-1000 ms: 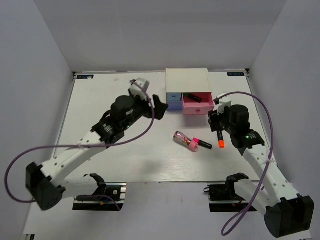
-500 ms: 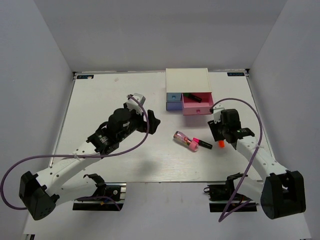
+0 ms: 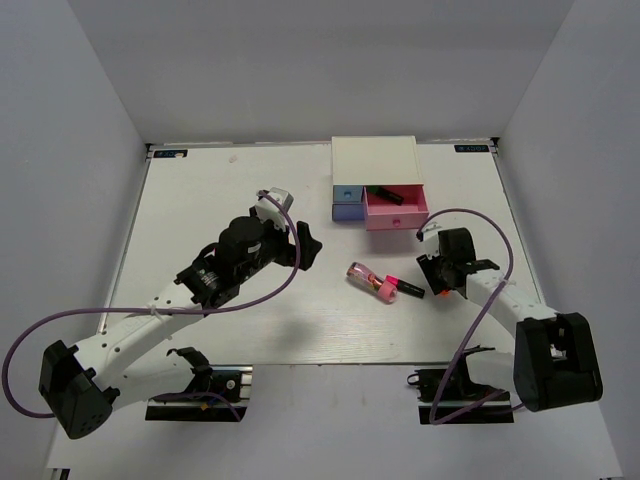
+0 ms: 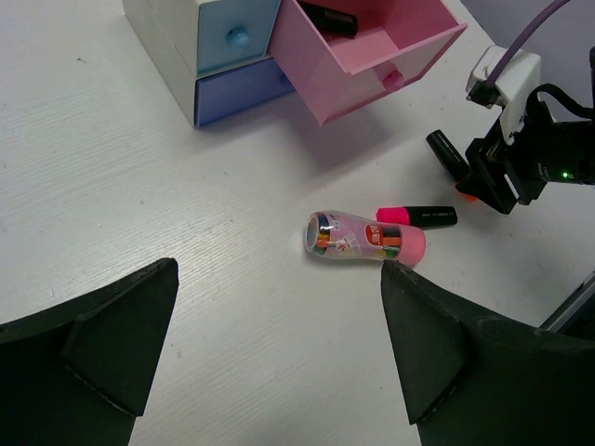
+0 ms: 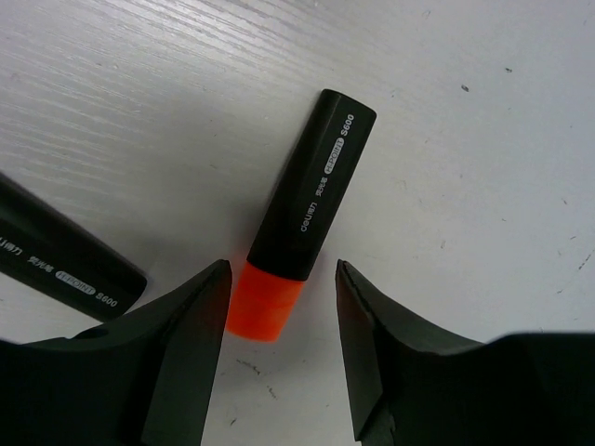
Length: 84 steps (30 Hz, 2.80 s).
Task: Sort the stationery into containers
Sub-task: Pick up the pen from the center of the board, then place the pen in the drawer.
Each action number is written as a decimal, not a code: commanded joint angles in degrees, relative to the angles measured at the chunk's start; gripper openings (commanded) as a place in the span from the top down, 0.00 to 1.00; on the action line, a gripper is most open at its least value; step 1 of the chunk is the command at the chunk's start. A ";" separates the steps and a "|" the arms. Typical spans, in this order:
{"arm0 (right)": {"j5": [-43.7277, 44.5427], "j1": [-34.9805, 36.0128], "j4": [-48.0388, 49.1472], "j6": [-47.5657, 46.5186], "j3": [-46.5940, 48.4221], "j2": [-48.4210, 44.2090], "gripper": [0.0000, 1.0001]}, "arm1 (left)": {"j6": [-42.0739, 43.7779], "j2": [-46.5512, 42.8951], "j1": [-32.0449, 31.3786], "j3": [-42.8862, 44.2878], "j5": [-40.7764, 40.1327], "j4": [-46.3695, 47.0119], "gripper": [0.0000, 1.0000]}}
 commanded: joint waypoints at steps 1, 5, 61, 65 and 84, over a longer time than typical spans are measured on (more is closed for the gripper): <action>-0.65 -0.85 3.12 -1.88 -0.31 1.60 0.45 | -0.08 -0.36 0.15 -0.29 0.86 0.31 0.00; -2.94 -2.34 2.68 -2.32 0.04 2.83 0.45 | -0.08 -0.36 0.15 -0.29 0.86 0.31 0.00; -32.91 -3.58 -16.74 -28.86 28.05 -8.44 0.91 | 3.78 -0.36 0.15 -1.87 4.55 2.42 0.01; -36.43 -3.40 -17.54 -34.03 35.80 -2.01 0.91 | 4.31 0.17 0.15 -1.87 3.94 2.42 0.01; -39.33 0.03 -20.88 -44.68 53.74 22.69 0.68 | 7.04 1.31 0.15 -1.87 4.55 1.90 0.01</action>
